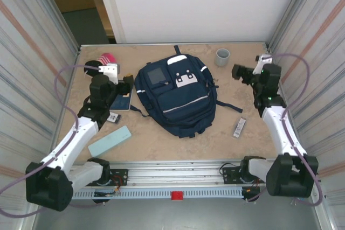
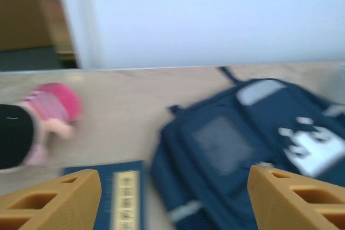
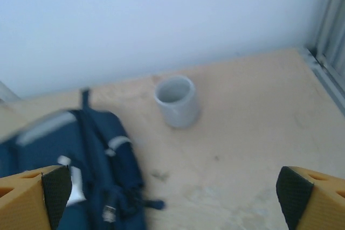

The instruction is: Pack books, pencil case, and school supplies into a backpack

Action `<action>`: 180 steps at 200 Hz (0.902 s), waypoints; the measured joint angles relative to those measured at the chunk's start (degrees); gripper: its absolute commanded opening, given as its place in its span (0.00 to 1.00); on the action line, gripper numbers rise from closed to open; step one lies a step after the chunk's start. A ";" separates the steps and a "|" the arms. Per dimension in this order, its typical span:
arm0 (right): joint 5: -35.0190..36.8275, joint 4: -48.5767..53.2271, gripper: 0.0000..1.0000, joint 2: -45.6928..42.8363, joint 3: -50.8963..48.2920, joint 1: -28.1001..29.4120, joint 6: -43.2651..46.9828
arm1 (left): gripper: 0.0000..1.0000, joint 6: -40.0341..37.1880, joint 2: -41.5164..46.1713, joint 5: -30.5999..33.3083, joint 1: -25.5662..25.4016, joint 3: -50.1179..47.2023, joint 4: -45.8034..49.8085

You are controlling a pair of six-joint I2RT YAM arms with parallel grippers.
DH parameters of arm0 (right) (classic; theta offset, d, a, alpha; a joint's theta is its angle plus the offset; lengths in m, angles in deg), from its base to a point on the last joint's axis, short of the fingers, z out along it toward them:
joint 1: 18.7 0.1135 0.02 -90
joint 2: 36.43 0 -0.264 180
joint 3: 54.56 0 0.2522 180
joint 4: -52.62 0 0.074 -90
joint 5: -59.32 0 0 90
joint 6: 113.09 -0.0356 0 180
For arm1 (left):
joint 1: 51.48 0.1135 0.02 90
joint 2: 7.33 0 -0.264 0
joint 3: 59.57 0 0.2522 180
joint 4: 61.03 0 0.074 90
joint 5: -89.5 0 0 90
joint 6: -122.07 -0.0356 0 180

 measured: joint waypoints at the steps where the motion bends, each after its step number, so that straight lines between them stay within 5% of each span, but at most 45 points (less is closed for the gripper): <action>1: -0.17 0.35 0.99 -0.07 0.24 0.07 -0.26 | 0.70 0.22 0.00 -0.22 -0.22 0.07 0.17; 26: -4.37 7.50 0.99 -1.33 1.44 4.28 -7.15 | 0.63 6.69 -4.28 -5.92 -5.88 0.66 5.31; 56: -4.68 10.82 0.99 1.42 -6.19 15.82 -13.29 | 0.57 13.09 -14.95 -13.51 -8.61 -0.42 5.73; 118: -5.03 6.80 0.86 12.68 -11.82 26.86 -21.66 | 0.59 19.41 -27.61 -19.19 -9.09 -3.26 1.22; 180: 1.86 -2.45 0.88 8.02 -20.87 43.45 -32.00 | 0.63 17.86 -34.80 -18.58 -4.87 2.91 1.11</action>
